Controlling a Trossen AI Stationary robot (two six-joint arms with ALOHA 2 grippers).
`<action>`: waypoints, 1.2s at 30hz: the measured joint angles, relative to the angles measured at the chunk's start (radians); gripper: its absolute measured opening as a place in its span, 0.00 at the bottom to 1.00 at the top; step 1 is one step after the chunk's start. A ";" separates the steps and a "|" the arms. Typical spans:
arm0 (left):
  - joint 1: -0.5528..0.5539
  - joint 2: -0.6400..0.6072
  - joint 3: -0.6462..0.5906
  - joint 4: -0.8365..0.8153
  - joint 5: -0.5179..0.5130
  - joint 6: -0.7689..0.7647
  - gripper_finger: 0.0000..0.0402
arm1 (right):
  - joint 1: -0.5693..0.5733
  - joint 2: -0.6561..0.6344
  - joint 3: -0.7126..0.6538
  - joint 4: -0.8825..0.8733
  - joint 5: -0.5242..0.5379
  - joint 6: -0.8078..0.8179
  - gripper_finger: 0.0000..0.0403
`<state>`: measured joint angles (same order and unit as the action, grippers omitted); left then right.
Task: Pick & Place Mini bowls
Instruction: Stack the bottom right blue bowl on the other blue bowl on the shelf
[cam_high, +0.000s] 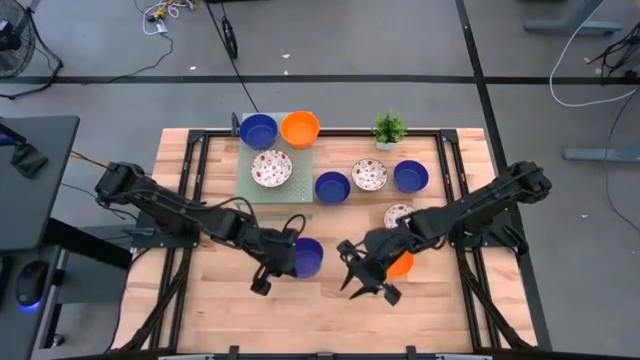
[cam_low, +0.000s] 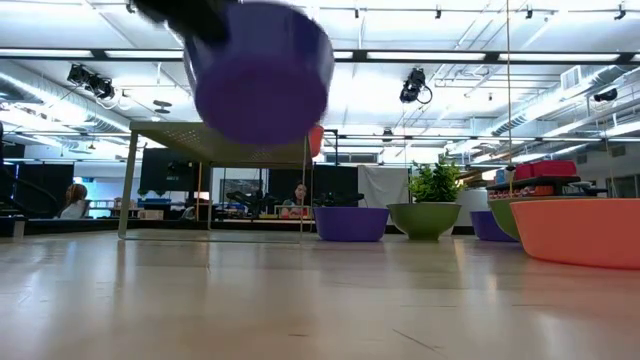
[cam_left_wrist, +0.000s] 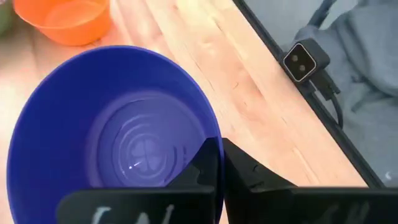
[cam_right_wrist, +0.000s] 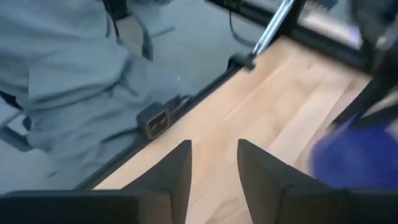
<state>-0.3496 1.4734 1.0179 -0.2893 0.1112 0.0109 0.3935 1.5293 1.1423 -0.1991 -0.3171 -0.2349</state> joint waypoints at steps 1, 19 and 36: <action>-0.008 0.000 0.044 -0.064 -0.019 0.001 0.01 | 0.013 0.003 0.000 -0.018 0.014 0.022 0.31; 0.359 -0.080 0.691 -0.962 -0.505 0.018 0.01 | 0.101 0.019 -0.460 0.660 0.275 0.185 0.18; 0.911 -0.083 0.461 -0.704 -0.311 0.106 0.04 | 0.058 0.019 -0.515 0.768 0.304 0.170 0.15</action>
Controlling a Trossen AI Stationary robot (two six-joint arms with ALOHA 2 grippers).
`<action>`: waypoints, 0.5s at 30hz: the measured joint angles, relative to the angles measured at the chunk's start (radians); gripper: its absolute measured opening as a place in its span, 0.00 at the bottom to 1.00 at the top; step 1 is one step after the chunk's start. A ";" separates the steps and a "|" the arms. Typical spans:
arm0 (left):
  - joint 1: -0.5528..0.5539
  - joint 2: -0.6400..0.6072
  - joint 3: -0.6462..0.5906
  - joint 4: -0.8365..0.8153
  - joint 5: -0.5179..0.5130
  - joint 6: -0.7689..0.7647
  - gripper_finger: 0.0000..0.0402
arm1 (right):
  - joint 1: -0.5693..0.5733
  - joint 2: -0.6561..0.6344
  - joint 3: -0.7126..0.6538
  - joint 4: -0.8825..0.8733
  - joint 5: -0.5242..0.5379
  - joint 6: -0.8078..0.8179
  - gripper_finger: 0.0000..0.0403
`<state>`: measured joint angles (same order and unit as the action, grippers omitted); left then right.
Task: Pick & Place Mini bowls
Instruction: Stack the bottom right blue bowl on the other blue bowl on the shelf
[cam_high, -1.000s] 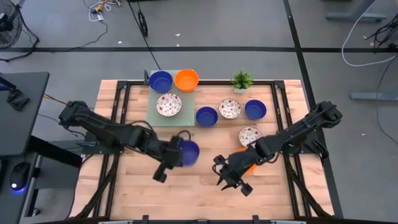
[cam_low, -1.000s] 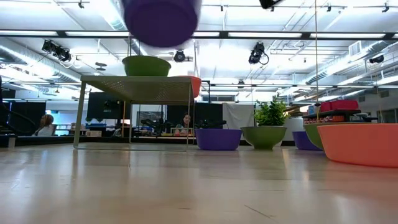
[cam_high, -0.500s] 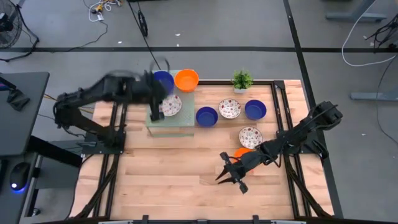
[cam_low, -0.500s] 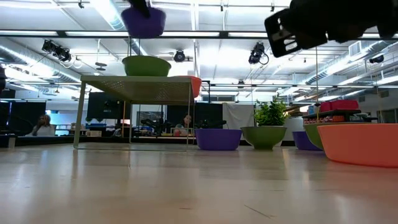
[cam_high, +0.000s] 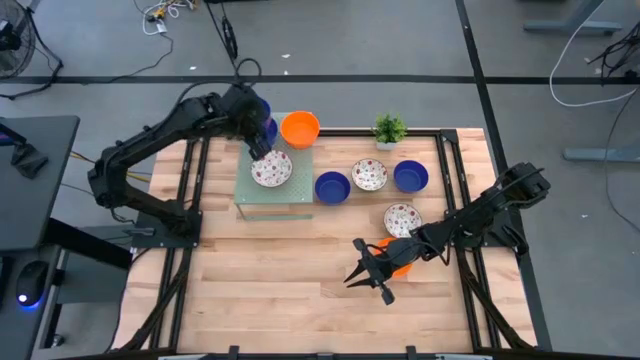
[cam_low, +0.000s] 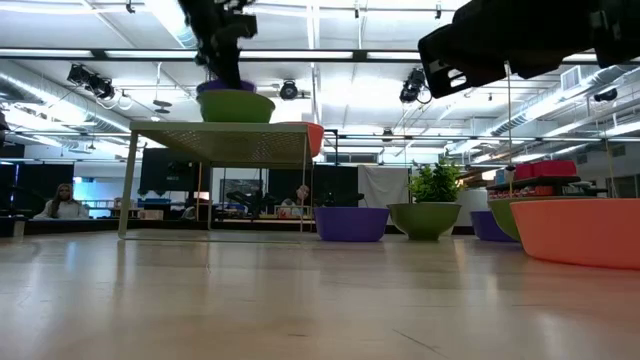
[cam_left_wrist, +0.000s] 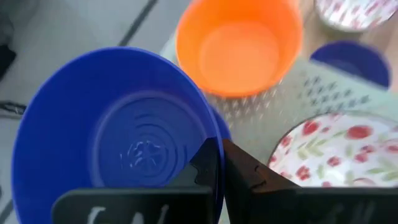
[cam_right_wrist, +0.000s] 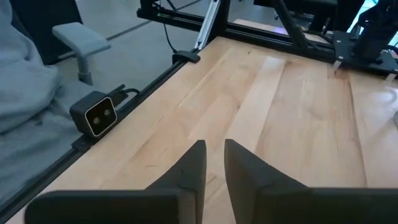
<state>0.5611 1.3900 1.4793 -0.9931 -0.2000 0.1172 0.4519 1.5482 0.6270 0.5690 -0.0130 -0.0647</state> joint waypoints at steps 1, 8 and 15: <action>0.008 0.000 -0.024 0.017 0.000 0.000 0.04 | 0.000 0.000 0.000 0.000 0.000 -0.001 0.15; 0.032 0.000 -0.151 0.164 0.000 -0.001 0.02 | 0.000 0.000 0.000 0.000 -0.001 -0.006 0.15; 0.032 0.000 -0.200 0.241 0.000 -0.002 0.06 | -0.006 0.000 0.000 0.000 -0.002 -0.005 0.15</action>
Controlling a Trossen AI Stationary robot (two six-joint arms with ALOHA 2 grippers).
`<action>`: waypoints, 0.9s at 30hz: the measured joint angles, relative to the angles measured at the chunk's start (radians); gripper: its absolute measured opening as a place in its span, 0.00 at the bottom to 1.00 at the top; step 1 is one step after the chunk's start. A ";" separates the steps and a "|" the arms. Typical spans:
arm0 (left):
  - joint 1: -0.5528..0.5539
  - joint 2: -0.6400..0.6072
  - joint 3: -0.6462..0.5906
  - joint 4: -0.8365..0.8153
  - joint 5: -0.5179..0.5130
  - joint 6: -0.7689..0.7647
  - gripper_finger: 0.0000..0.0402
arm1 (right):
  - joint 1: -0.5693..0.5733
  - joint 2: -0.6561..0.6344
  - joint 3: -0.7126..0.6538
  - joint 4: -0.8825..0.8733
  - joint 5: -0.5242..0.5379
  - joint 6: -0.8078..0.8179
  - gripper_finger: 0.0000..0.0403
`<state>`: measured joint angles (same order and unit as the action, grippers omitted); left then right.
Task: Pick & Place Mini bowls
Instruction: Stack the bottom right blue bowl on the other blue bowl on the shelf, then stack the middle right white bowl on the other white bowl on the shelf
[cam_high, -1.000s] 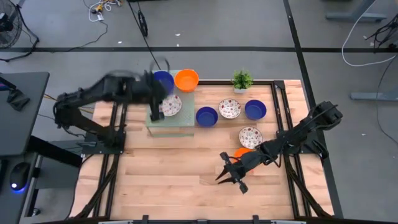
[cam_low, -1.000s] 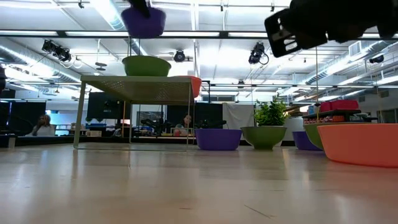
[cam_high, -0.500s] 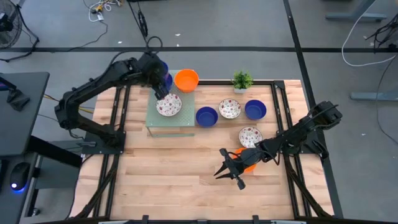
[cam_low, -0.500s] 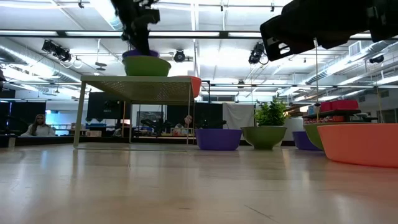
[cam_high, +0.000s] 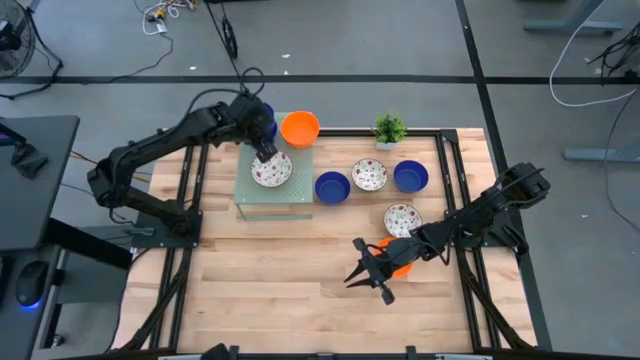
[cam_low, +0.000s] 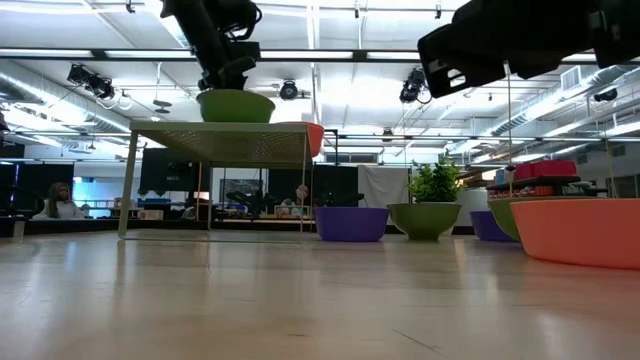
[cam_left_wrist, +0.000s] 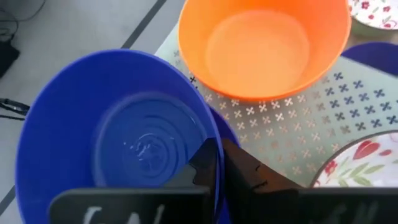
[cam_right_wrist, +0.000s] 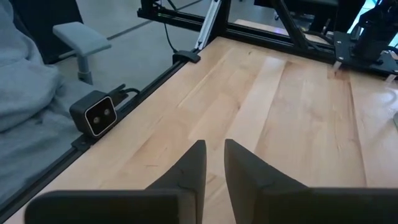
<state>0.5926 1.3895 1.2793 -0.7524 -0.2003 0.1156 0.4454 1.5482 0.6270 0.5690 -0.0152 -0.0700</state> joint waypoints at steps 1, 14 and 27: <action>0.000 0.001 -0.006 0.001 0.000 0.000 0.05 | 0.000 0.000 0.000 0.000 0.000 0.000 0.15; -0.001 0.005 -0.011 0.005 0.000 -0.007 0.12 | 0.000 0.000 0.000 -0.002 0.000 0.001 0.15; -0.006 -0.010 0.044 -0.004 0.009 -0.052 0.35 | 0.000 0.000 0.000 -0.002 0.000 0.001 0.15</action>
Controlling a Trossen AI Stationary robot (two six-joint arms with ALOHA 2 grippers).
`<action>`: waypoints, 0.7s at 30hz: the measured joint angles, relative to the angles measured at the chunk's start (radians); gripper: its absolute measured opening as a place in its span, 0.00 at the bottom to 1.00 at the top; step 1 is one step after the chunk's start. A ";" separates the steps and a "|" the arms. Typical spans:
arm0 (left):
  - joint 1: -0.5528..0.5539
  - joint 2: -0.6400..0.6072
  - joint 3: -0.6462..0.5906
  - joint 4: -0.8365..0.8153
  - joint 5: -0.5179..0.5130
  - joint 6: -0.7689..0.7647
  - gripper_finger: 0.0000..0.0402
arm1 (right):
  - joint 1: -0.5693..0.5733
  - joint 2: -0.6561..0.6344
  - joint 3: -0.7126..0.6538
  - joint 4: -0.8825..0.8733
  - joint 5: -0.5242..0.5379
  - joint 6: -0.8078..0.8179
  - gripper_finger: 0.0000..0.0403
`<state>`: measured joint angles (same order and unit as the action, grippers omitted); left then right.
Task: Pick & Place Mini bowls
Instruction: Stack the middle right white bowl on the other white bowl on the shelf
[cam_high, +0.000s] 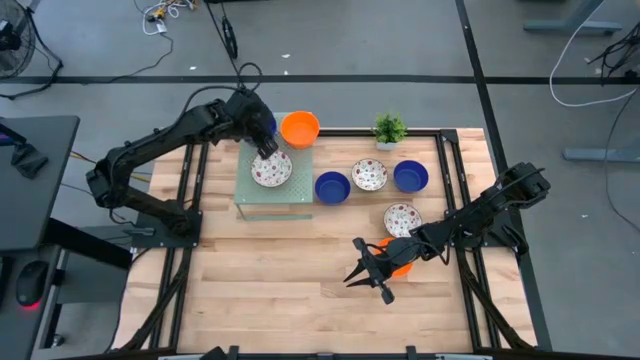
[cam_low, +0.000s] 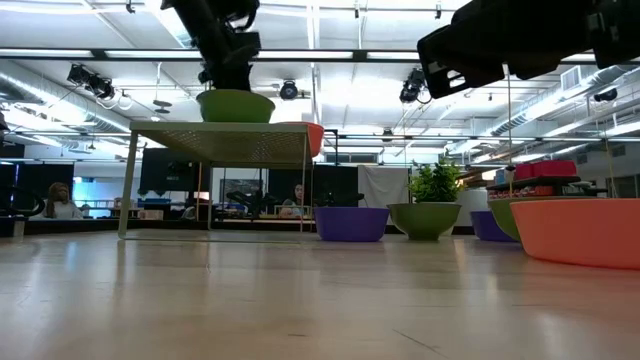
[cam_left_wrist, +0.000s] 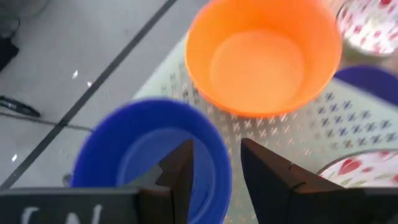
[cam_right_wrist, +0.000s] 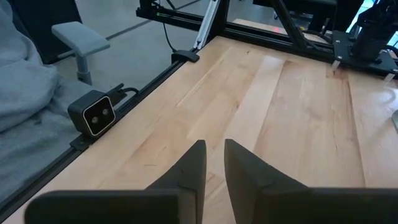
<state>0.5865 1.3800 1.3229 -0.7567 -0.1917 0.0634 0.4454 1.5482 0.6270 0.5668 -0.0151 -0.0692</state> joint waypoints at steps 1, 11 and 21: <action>-0.004 -0.006 0.013 -0.001 0.008 0.000 0.36 | 0.000 0.000 0.000 -0.001 0.000 0.000 0.15; -0.178 -0.182 -0.002 -0.075 0.057 -0.025 0.32 | 0.000 -0.028 0.000 -0.116 0.272 0.123 0.15; -0.526 -0.420 -0.454 0.324 0.012 -0.182 0.27 | 0.000 -0.291 0.000 -0.688 0.491 0.487 0.15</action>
<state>0.0602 0.9604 0.8693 -0.4326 -0.1794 -0.1186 0.4454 1.2567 0.6270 -0.1207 0.4759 0.4177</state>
